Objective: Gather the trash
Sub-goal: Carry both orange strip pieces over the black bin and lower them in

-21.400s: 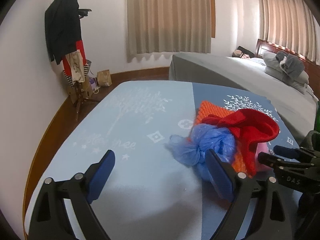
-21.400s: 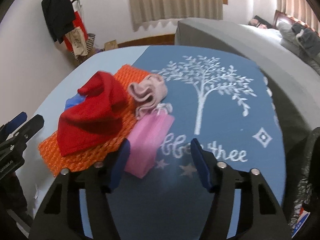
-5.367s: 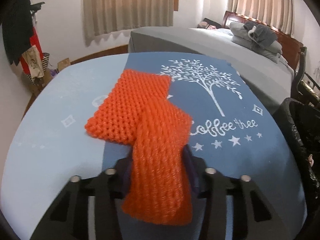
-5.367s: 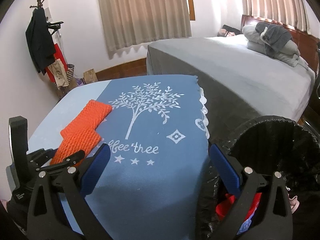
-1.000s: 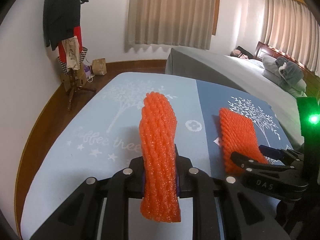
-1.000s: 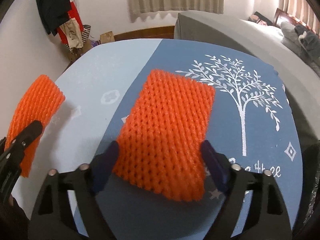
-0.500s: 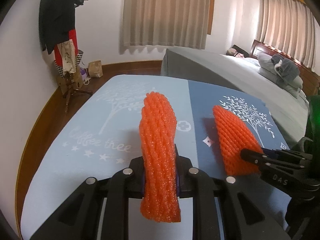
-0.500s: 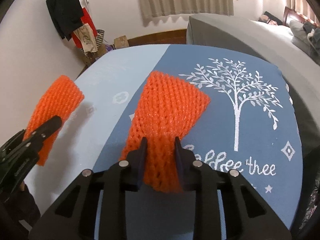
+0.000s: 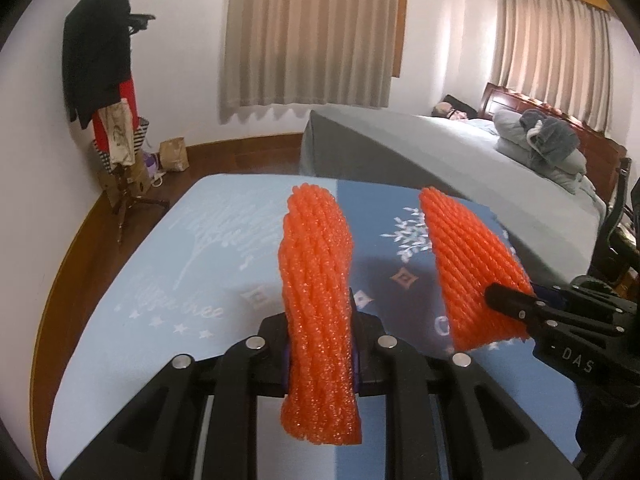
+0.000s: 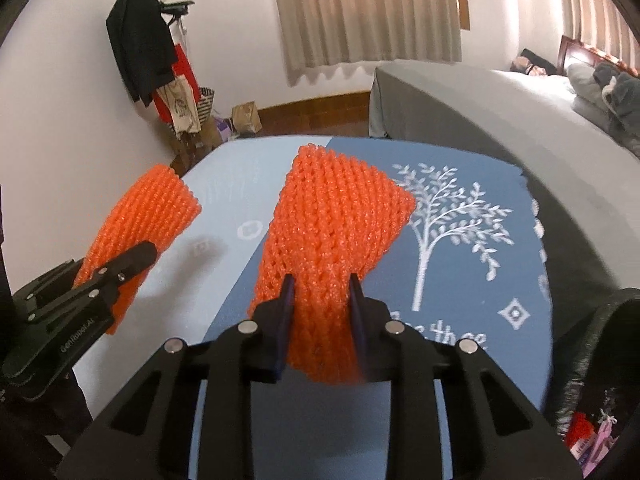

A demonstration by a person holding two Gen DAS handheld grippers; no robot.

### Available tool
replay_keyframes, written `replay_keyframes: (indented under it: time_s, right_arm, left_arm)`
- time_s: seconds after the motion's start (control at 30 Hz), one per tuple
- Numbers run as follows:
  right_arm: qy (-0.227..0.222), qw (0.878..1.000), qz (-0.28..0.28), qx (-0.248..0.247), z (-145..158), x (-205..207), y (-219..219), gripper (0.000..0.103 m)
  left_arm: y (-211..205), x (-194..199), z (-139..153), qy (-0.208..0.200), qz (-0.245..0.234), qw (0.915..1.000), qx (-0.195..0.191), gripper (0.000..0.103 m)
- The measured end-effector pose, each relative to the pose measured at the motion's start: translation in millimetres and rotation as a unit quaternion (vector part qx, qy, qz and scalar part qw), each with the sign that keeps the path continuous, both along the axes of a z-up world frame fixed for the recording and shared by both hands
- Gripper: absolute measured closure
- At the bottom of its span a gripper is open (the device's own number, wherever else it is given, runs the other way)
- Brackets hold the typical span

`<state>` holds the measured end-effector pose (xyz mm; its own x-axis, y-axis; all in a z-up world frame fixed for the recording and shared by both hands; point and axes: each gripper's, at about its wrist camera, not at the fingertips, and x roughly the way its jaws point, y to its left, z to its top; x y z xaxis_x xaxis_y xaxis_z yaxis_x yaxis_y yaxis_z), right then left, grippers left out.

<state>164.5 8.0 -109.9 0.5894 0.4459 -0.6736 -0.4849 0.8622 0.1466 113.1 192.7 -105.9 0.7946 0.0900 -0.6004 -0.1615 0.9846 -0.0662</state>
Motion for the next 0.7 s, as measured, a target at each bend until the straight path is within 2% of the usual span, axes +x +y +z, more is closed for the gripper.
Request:
replay_keyframes:
  time_s: [0.33, 0.7]
  right_arm:
    - [-0.029, 0.999, -0.024, 0.016, 34.2, -17.1, -38.8, 0.078]
    - [-0.051, 0.997, -0.056, 0.022, 54.2, -41.2, -91.9, 0.078]
  left_arm:
    - [-36.5, -6.8, 29.5, -0.019, -0.029, 0.9994, 0.008, 0.083]
    - [-82.4, -17.5, 57.7, -0.043, -0.068, 0.9967, 0.014, 0.083]
